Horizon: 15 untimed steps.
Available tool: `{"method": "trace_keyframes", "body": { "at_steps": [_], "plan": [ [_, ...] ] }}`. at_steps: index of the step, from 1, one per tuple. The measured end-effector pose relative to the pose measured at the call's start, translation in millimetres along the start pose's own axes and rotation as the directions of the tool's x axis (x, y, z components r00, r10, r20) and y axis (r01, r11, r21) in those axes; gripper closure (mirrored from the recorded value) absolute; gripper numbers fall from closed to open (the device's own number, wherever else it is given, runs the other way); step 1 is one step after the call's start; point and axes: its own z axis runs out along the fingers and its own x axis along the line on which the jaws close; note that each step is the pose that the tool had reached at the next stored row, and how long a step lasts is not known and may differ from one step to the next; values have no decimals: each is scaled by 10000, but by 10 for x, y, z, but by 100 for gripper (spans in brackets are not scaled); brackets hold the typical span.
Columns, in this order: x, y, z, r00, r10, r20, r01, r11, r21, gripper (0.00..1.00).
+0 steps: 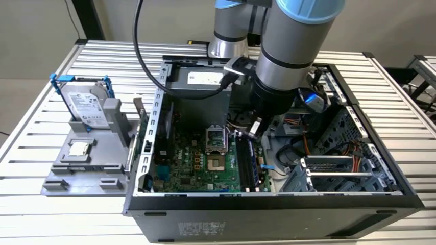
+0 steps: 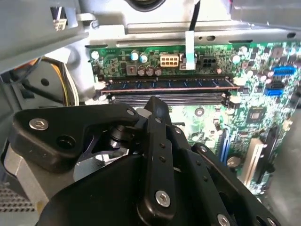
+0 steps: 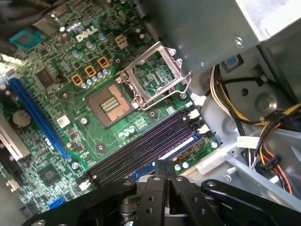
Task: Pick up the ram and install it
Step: 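Press down the ram until it locks into place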
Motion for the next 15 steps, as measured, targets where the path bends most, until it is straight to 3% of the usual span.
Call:
{"method": "trace_keyframes", "body": {
  "at_steps": [4,8,12,15],
  "plan": [
    [0,0,0,9978,-656,-11,656,9978,-17,100],
    [0,0,0,9907,-1362,-21,1362,9907,-35,100],
    [0,0,0,9787,-2054,-26,2054,9787,-44,100],
    [0,0,0,9658,-2594,-29,2594,9658,-50,100]
  ]
}}
